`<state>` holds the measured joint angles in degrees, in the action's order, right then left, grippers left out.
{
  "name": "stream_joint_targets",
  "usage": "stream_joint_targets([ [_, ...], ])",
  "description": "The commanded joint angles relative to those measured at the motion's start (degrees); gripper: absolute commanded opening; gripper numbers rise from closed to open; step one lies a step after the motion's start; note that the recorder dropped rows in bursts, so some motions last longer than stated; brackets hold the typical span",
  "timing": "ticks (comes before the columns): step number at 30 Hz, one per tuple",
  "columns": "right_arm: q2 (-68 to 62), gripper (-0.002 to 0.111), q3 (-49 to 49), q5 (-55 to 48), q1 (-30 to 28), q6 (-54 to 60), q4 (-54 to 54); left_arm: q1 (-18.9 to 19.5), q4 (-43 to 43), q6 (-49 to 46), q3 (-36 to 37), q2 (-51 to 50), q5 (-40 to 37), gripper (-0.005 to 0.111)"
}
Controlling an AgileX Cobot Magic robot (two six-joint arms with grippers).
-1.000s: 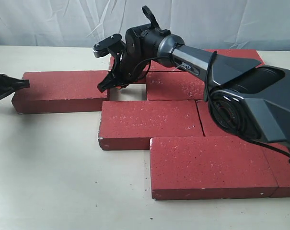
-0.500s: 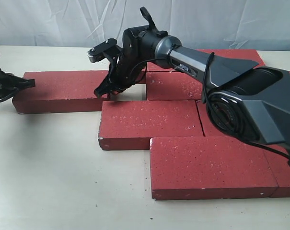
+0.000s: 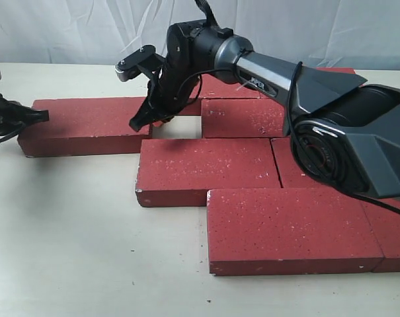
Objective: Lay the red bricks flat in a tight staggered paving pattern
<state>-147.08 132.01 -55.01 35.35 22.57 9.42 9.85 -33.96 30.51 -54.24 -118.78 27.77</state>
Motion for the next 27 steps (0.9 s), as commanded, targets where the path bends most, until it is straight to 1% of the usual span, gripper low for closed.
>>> stream_joint_targets([
  [1, 0.7, -0.001, 0.2, -2.1, 0.1, 1.8, 0.4, -0.9, -3.0, 1.0, -0.1, -0.1, 3.8, 0.000],
  [5, 0.7, -0.001, 0.2, -2.6, 0.1, 3.6, 1.3, -0.9, -3.2, 1.0, -0.1, -0.1, 3.9, 0.000],
  [7, 1.0, -0.001, 0.2, -0.5, 0.1, 3.7, 0.8, -0.9, -3.2, 1.0, -0.1, -0.1, 3.9, 0.000],
  [16, 3.2, -0.001, 0.2, 13.6, 0.1, 2.7, 3.2, -0.9, -3.2, 1.0, -0.1, -0.1, 3.9, 0.000],
  [22, 1.2, -0.001, 0.2, 15.2, 0.1, 2.9, 2.9, -0.9, -3.5, 1.0, -0.1, -0.1, 3.9, 0.000],
  [27, -0.9, -0.001, 0.2, 14.6, 0.1, 2.9, 2.8, -0.9, -4.4, 1.0, -0.1, -0.1, 3.9, 0.000],
])
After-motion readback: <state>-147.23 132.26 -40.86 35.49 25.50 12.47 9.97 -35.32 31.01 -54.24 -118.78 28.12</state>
